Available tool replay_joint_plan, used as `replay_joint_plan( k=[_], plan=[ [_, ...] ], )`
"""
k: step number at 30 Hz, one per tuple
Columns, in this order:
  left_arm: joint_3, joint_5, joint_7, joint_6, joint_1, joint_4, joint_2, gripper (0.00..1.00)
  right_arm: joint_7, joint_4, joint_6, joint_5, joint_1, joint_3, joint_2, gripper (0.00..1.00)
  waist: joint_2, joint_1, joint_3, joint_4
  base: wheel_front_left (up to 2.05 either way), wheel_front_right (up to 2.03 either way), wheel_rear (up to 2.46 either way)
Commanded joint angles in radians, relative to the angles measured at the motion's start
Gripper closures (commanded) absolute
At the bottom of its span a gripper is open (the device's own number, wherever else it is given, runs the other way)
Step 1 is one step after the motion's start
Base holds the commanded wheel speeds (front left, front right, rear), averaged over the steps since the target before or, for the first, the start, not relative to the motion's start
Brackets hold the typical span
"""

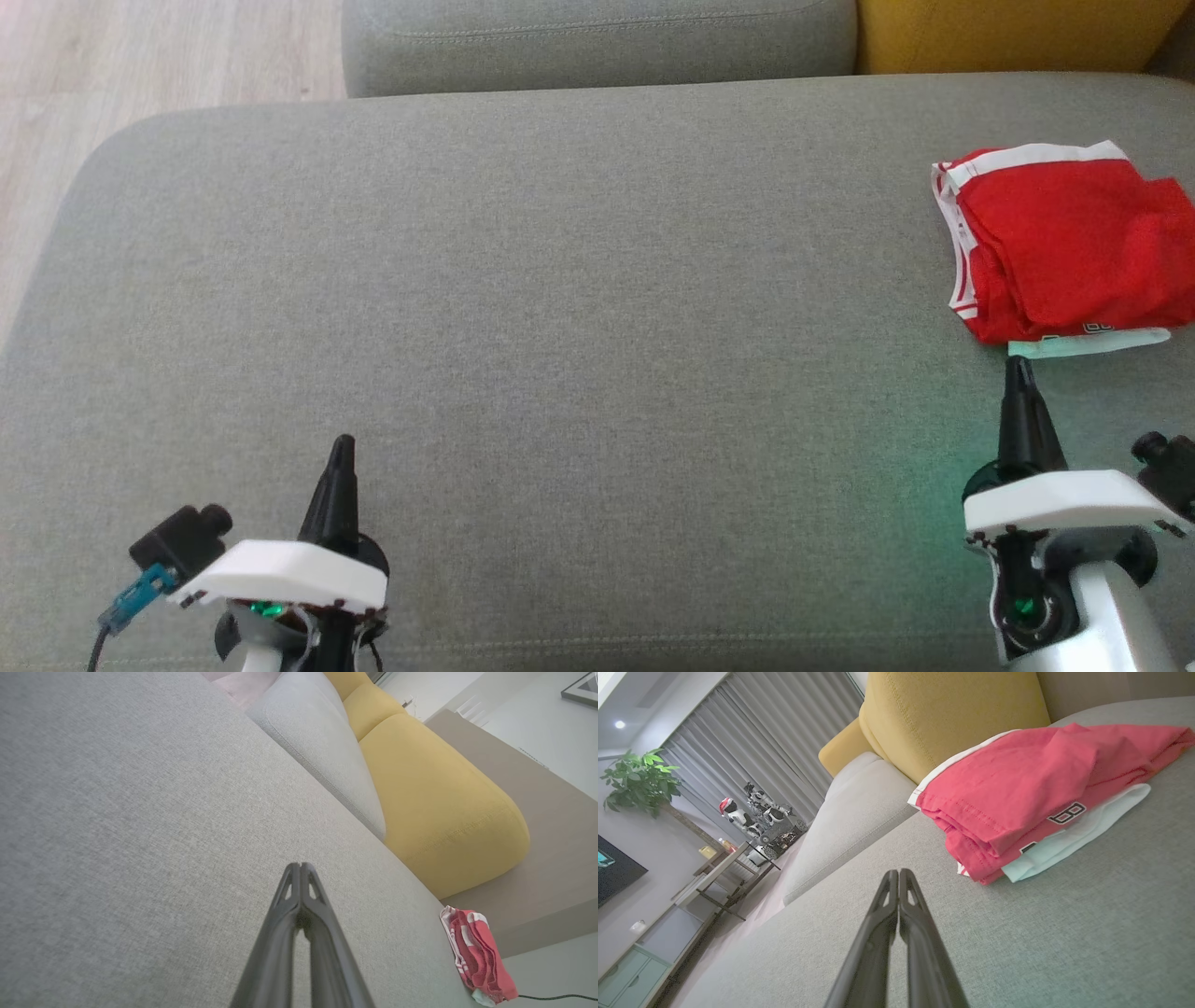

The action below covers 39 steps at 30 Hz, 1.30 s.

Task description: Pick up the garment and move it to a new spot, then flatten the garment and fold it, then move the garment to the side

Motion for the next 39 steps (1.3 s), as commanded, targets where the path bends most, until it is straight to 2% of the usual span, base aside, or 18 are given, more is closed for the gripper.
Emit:
replay_joint_plan(
  k=[1, 39],
  plan=[
    [0.026, -0.026, 0.006, -0.011, -0.044, -0.037, 0.015, 1.0, 0.007, -0.041, 0.0, 0.032, -0.022, 0.003, -0.003, 1.0, 0.0, 0.0, -0.001, 0.0, 0.0, 0.0, 0.0],
    [0.12, -0.394, 0.114, -0.038, -0.061, -0.051, 0.021, 1.0, 0.117, -0.083, 0.0, 0.478, -0.001, -0.022, -0.003, 1.0, 0.0, 0.0, -0.026, -0.009, 0.0, 0.0, 0.0]
  ],
)
